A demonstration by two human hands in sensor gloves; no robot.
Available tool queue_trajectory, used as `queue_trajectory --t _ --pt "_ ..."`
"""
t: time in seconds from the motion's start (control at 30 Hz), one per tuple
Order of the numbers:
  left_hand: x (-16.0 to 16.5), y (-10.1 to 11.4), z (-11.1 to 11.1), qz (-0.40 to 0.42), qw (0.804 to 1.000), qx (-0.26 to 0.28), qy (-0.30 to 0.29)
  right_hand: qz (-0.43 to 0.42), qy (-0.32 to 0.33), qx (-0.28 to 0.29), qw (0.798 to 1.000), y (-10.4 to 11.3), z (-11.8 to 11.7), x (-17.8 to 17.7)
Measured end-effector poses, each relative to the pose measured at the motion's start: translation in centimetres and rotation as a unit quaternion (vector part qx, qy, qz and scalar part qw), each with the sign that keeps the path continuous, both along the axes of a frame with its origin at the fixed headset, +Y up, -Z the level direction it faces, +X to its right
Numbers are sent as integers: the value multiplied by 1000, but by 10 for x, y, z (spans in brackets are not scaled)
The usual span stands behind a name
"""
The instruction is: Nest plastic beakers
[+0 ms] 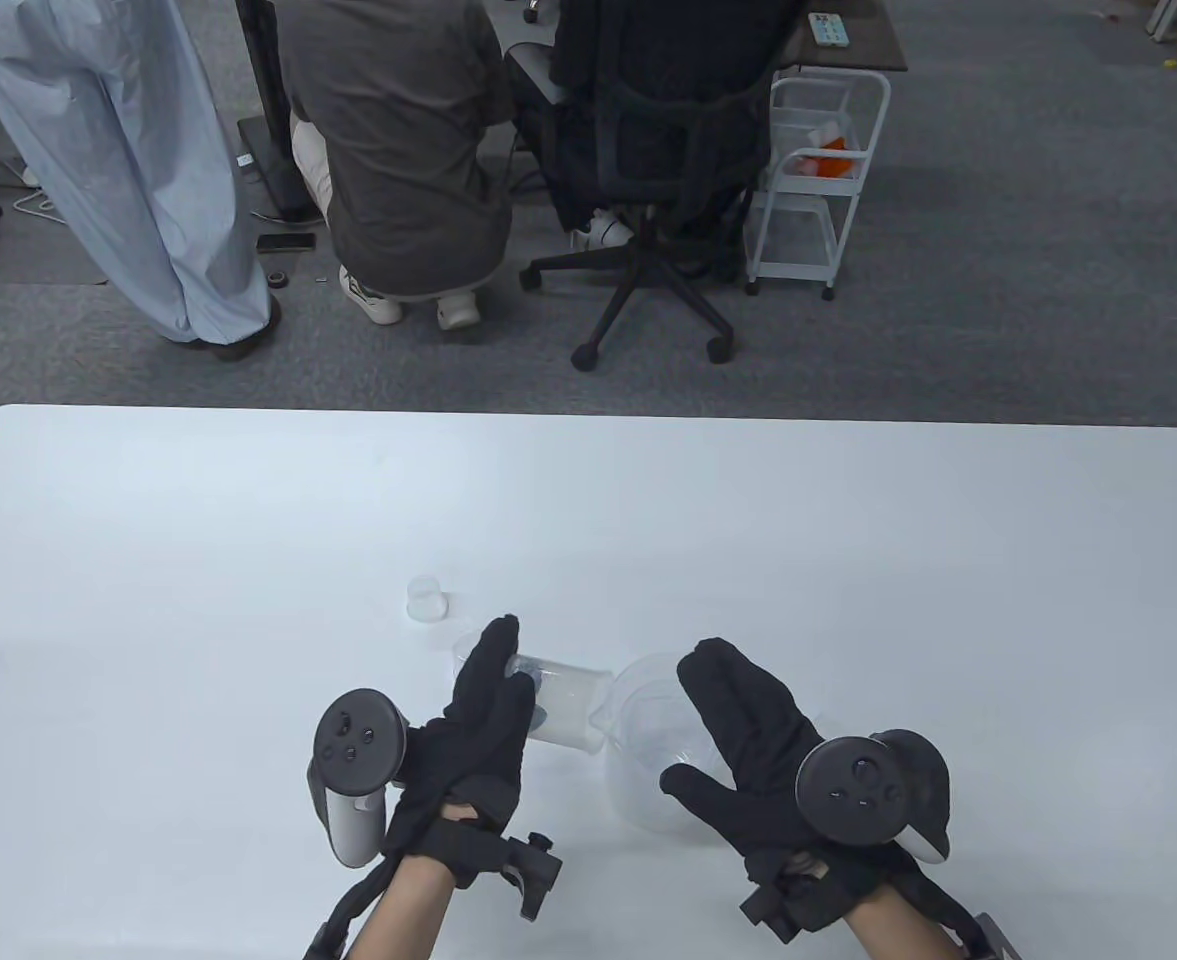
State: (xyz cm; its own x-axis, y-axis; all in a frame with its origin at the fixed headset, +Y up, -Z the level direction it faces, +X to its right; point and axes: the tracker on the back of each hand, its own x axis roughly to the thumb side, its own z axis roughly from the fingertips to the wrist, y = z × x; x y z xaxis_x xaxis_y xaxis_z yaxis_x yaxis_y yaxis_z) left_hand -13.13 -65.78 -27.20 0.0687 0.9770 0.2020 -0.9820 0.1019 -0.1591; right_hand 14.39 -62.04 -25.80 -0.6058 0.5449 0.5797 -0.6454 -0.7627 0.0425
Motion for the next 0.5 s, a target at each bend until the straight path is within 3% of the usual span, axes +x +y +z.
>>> queue_trajectory --t 0.27,0.5 --pt "36 -5 9 82 993 -13 -80 -14 10 4 1000 3 3 -7" --pt "44 -11 11 93 991 -23 -96 -26 14 -2 1000 4 3 -5"
